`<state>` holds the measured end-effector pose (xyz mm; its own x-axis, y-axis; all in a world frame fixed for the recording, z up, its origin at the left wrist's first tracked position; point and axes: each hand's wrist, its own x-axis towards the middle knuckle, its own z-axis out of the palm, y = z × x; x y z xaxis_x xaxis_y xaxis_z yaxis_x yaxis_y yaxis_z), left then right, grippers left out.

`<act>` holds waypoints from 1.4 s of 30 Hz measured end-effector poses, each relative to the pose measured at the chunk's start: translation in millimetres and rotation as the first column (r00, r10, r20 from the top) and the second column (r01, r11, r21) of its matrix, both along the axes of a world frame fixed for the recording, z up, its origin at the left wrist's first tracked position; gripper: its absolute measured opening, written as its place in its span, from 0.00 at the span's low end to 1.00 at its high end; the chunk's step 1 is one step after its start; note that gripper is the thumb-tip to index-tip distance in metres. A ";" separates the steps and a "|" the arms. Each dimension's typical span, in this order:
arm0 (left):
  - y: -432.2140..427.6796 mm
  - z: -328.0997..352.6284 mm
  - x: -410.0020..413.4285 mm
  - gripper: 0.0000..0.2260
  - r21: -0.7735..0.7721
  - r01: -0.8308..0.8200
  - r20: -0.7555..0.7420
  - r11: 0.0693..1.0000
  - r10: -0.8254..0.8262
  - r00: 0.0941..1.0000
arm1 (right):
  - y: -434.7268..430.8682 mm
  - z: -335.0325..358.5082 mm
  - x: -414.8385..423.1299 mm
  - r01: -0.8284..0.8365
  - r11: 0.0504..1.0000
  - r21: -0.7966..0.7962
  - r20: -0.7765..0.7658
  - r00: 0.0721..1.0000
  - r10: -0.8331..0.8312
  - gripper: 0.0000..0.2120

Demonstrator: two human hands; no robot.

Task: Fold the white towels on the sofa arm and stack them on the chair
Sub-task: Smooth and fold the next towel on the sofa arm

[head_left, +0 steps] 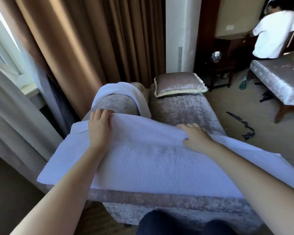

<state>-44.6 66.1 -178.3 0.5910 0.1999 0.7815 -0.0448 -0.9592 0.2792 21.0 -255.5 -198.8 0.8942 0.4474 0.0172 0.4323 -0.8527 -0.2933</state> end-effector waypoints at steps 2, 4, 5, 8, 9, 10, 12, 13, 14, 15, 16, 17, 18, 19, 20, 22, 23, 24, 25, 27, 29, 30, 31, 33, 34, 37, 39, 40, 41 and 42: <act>4.4 -0.4 -1.6 0.11 0.045 0.003 0.005 0.999 -0.004 1.000 | -14.2 7.5 4.6 -0.022 0.993 -0.118 0.012 1.000 0.024 0.20; 4.5 0.0 -1.1 0.12 0.071 -0.028 -0.025 0.997 0.030 0.999 | -37.1 17.4 9.4 -0.027 0.984 -0.176 0.021 0.999 0.031 0.14; 2.0 0.4 -0.5 0.11 0.074 -0.052 -0.057 0.996 0.056 0.997 | -50.3 22.8 10.5 -0.025 0.982 -0.189 0.013 1.000 0.028 0.12; -23.2 1.2 3.8 0.12 0.217 -0.029 -0.180 0.976 0.070 0.981 | -85.2 34.3 9.8 -0.009 0.996 -0.086 -0.075 0.997 0.002 0.14; -38.9 2.7 6.2 0.14 0.278 0.057 -0.279 0.959 0.024 0.960 | -91.4 34.7 8.6 -0.009 0.999 -0.034 -0.096 0.995 0.006 0.15; -59.5 2.0 10.5 0.16 0.290 0.177 -0.412 0.941 -0.044 0.910 | -96.1 34.2 6.3 -0.012 1.000 -0.004 -0.100 0.995 0.011 0.15; -102.0 -4.5 22.8 0.14 0.168 0.345 -0.644 0.923 -0.162 0.748 | -98.4 30.8 1.3 -0.029 1.000 -0.004 -0.080 0.996 0.029 0.14; -120.0 -8.7 29.8 0.13 0.098 0.352 -0.733 0.931 -0.172 0.658 | -97.3 28.7 -0.6 -0.043 0.999 -0.016 -0.064 0.997 0.042 0.14; -133.5 -13.2 37.9 0.12 0.063 0.341 -0.793 0.938 -0.160 0.588 | -96.3 27.9 -2.2 -0.057 0.998 -0.028 -0.047 0.997 0.056 0.13; -142.9 -16.4 45.0 0.11 0.070 0.336 -0.830 0.939 -0.132 0.542 | -95.8 27.1 -2.5 -0.065 0.997 -0.035 -0.031 0.997 0.064 0.13; -148.9 -18.8 51.3 0.11 0.108 0.342 -0.847 0.933 -0.094 0.523 | -96.8 26.6 -2.1 -0.063 0.998 -0.031 -0.021 0.998 0.062 0.13; -151.8 -20.2 56.9 0.10 0.154 0.348 -0.844 0.925 -0.060 0.532 | -98.5 25.9 -1.0 -0.054 0.998 -0.022 -0.013 0.998 0.054 0.13; -152.8 -21.5 62.3 0.10 0.203 0.354 -0.823 0.913 -0.038 0.567 | -99.9 24.9 0.2 -0.042 0.999 -0.008 0.002 0.999 0.042 0.13; -152.8 -23.2 67.6 0.09 0.254 0.365 -0.792 0.896 -0.025 0.610 | -101.2 23.3 2.1 -0.029 1.000 0.004 0.020 0.999 0.029 0.13; -152.5 -25.2 72.9 0.09 0.299 0.380 -0.767 0.875 -0.016 0.641 | -101.3 21.8 3.8 -0.017 1.000 0.015 0.034 0.999 0.016 0.13; -151.4 -29.9 84.5 0.09 0.361 0.407 -0.757 0.839 0.009 0.654 | -98.9 16.7 8.4 0.002 0.999 0.038 0.049 0.999 -0.004 0.12; -149.9 -33.6 90.0 0.10 0.381 0.414 -0.772 0.827 0.038 0.634 | -96.8 12.8 10.9 0.009 0.998 0.059 0.057 0.998 -0.012 0.12; -148.7 -37.2 95.7 0.10 0.401 0.410 -0.790 0.819 0.083 0.608 | -94.4 8.3 13.6 0.013 0.996 0.084 0.074 0.997 -0.019 0.12; -148.1 -40.0 98.3 0.11 0.425 0.399 -0.816 0.813 0.154 0.557 | -91.9 3.2 16.1 0.016 0.994 0.109 0.099 0.995 -0.027 0.12; -147.2 -45.5 100.4 0.13 0.480 0.416 -0.854 0.772 0.302 0.424 | -87.4 -6.8 19.5 0.028 0.988 0.152 0.145 0.988 -0.050 0.12; -147.1 -49.3 102.4 0.15 0.482 0.446 -0.872 0.754 0.361 0.331 | -85.0 -13.9 21.9 0.041 0.984 0.172 0.167 0.983 -0.070 0.11; -148.1 -48.0 103.0 0.15 0.459 0.434 -0.885 0.775 0.355 0.302 | -84.2 -16.0 23.2 0.041 0.983 0.176 0.180 0.981 -0.074 0.11; -148.8 -46.1 102.7 0.16 0.434 0.420 -0.898 0.797 0.341 0.279 | -84.1 -17.6 24.1 0.036 0.984 0.177 0.195 0.978 -0.071 0.11; -148.2 -46.2 104.4 0.17 0.362 0.411 -0.929 0.837 0.286 0.236 | -83.9 -19.5 25.3 0.021 0.985 0.173 0.216 0.975 -0.059 0.10; -147.2 -46.5 105.0 0.18 0.320 0.389 -0.942 0.864 0.248 0.224 | -84.1 -20.6 26.0 0.018 0.985 0.171 0.222 0.973 -0.057 0.10; -145.4 -44.1 104.5 0.17 0.262 0.388 -0.957 0.883 0.187 0.222 | -84.1 -22.2 26.4 0.025 0.986 0.167 0.220 0.974 -0.062 0.11; -146.4 -38.9 104.2 0.13 0.279 0.416 -0.941 0.866 0.160 0.297 | -84.1 -21.1 25.9 0.028 0.987 0.160 0.226 0.972 -0.064 0.11; -147.5 -35.6 102.9 0.12 0.296 0.424 -0.919 0.856 0.134 0.370 | -83.8 -20.8 25.0 0.032 0.988 0.152 0.227 0.972 -0.067 0.10; -149.3 -32.6 101.2 0.11 0.322 0.441 -0.875 0.838 0.086 0.477 | -83.6 -20.5 24.3 0.038 0.989 0.142 0.224 0.972 -0.069 0.10; -150.3 -30.1 98.6 0.09 0.360 0.459 -0.791 0.812 0.004 0.612 | -83.3 -20.5 23.5 0.042 0.990 0.133 0.224 0.972 -0.072 0.10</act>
<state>54.0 -84.2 -208.4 0.9566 -0.2914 -0.0084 -0.2885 -0.9420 -0.1713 44.5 -338.8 -219.4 0.8841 0.3768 0.2765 0.4519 -0.8402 -0.2998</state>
